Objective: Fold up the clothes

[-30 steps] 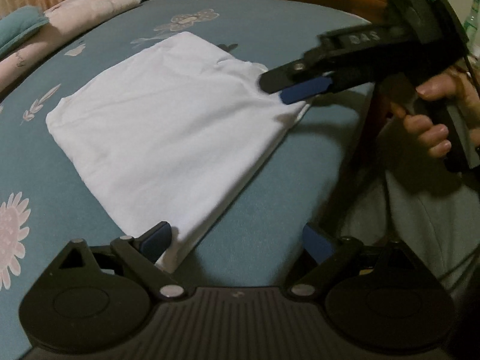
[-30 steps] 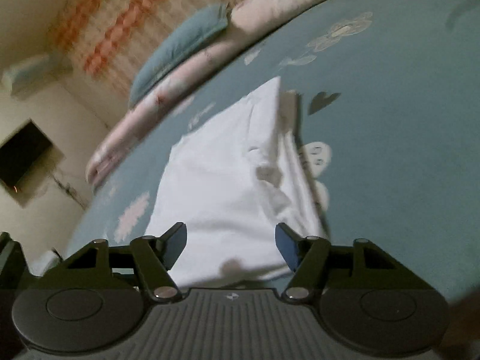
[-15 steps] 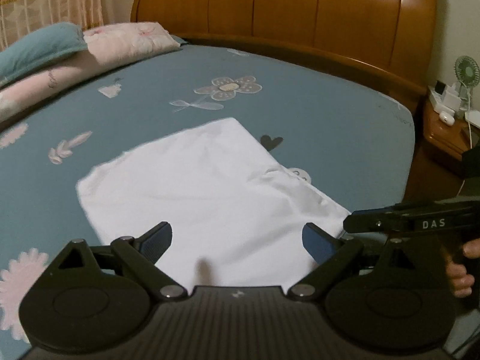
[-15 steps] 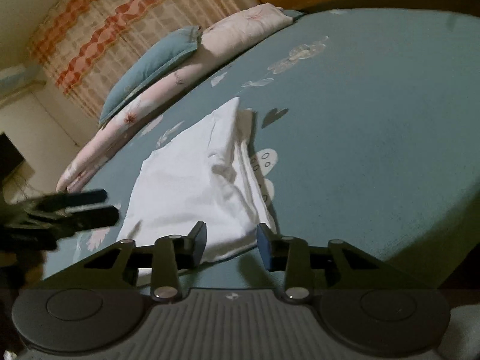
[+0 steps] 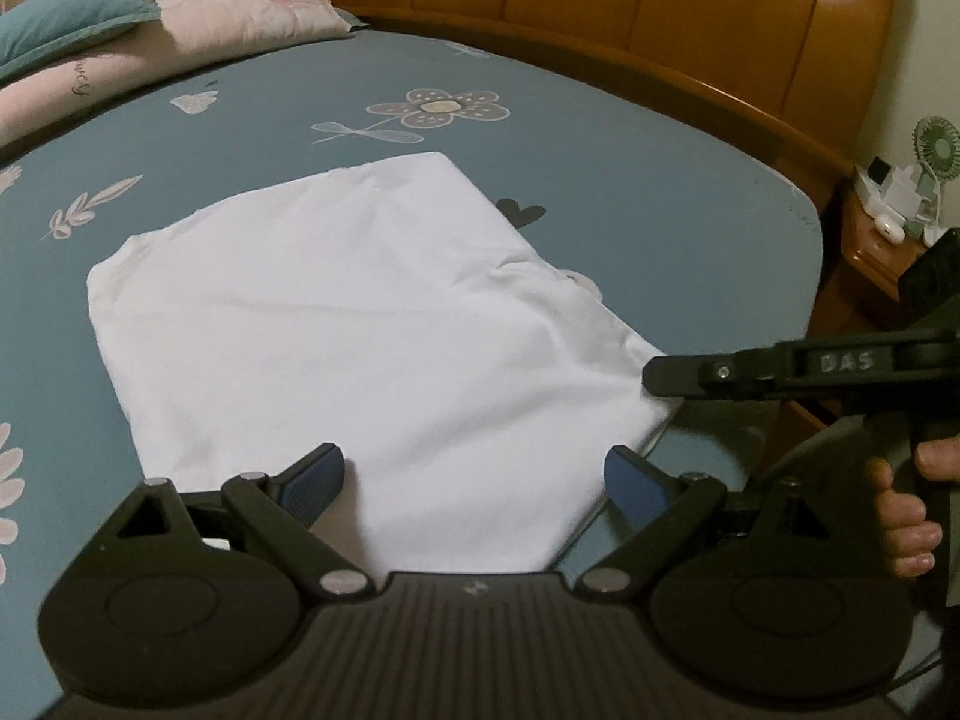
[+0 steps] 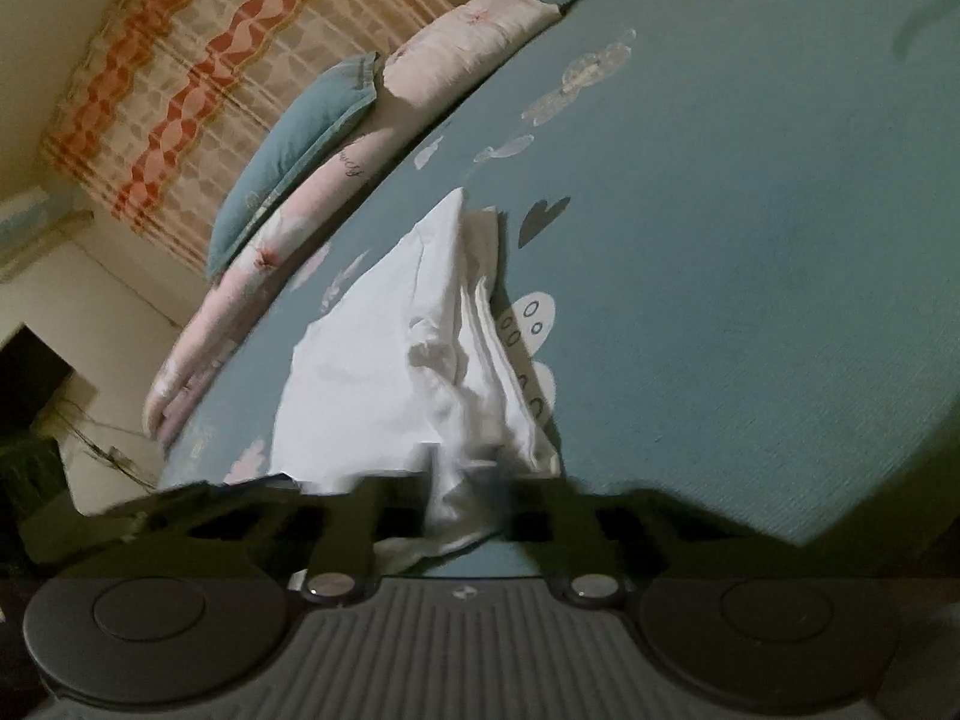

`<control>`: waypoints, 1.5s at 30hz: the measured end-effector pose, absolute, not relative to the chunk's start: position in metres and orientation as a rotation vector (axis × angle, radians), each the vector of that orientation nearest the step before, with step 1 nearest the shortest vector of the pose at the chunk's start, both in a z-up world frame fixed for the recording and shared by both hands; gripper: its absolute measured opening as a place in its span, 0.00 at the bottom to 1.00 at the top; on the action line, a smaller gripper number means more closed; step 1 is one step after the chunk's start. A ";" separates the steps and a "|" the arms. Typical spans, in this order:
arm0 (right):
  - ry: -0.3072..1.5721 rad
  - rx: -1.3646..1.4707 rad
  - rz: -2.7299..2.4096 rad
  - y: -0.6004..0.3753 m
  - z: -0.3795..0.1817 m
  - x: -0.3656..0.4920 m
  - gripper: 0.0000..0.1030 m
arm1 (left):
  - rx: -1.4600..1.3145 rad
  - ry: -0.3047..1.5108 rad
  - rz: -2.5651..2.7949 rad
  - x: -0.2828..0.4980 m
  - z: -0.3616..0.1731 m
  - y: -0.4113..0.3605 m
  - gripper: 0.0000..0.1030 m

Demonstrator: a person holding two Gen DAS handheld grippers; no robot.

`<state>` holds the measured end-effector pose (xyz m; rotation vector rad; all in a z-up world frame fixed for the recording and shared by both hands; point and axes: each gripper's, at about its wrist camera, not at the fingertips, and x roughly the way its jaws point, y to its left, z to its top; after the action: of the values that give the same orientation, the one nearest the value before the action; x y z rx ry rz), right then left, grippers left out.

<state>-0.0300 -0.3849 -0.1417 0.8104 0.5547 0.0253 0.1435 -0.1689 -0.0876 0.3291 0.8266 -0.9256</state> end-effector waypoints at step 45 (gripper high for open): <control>0.577 0.511 -0.020 -0.383 -0.119 0.025 0.48 | 0.057 0.949 -1.070 0.253 -0.087 -0.298 0.93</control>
<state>0.0252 -0.3833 -0.1193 0.5107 0.5773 -0.0202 0.2531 -0.2976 -0.0871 0.0572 0.9488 -1.0705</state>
